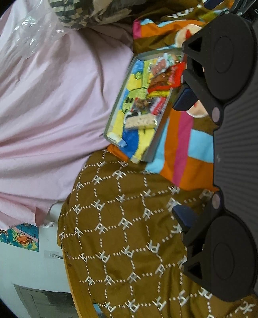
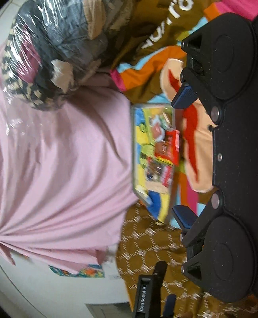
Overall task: Organize snacks
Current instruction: 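Lift both open tools and lower them toward the gold snack and orange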
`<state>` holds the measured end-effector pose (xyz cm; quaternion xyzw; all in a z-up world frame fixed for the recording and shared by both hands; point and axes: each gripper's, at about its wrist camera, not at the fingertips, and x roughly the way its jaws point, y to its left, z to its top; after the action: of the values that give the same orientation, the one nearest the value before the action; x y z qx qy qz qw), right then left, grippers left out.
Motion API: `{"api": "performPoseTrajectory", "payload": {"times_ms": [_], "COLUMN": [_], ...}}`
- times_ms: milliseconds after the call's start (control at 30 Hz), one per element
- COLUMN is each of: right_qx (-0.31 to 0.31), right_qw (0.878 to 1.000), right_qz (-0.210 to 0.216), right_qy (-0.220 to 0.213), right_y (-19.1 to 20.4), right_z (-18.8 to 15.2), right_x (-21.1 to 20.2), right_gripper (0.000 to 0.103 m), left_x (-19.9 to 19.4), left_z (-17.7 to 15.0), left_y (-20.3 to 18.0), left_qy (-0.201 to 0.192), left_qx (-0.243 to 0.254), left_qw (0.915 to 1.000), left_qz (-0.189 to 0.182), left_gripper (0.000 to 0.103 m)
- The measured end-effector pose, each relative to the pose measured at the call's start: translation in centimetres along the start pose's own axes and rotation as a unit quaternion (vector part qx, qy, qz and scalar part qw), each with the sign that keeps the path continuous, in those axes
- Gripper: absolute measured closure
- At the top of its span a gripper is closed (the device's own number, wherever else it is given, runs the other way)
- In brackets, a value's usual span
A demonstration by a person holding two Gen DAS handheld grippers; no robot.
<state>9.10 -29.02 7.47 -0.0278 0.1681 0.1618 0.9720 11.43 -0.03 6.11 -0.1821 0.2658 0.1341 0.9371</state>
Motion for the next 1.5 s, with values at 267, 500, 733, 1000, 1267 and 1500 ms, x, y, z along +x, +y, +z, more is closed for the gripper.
{"api": "performPoseTrajectory", "payload": {"times_ms": [267, 500, 733, 1000, 1267, 1500], "right_qx": [-0.008, 0.007, -0.004, -0.026, -0.045, -0.051], "right_qw": [0.999, 0.993, 0.989, 0.983, 0.98, 0.978], "right_qz": [0.031, 0.063, 0.062, 0.053, 0.039, 0.037], "right_qy": [0.044, 0.096, 0.133, 0.172, 0.191, 0.199], "right_y": [1.3, 1.6, 2.3, 2.9, 3.0, 2.6], "right_z": [-1.8, -3.1, -3.9, -4.7, -4.8, -4.7], "right_x": [-1.5, -1.5, -0.9, 0.2, 0.7, 1.5], "right_gripper": [0.001, 0.001, 0.001, 0.001, 0.001, 0.001], "left_x": [-1.5, -1.7, -1.7, -0.8, 0.1, 1.6], "left_z": [-2.5, -4.4, -6.5, -8.5, -9.9, -10.2], "left_y": [3.2, 4.9, 5.6, 5.2, 4.1, 2.8], "left_qy": [0.015, 0.03, 0.044, 0.065, 0.084, 0.102], "left_qx": [0.02, 0.046, 0.086, 0.151, 0.202, 0.24], "left_qw": [0.9997, 0.9984, 0.9948, 0.9849, 0.9731, 0.9622], "left_qz": [-0.003, -0.011, -0.032, -0.052, -0.073, -0.078], "left_gripper": [0.0, 0.0, 0.0, 0.0, 0.0, 0.0]}}
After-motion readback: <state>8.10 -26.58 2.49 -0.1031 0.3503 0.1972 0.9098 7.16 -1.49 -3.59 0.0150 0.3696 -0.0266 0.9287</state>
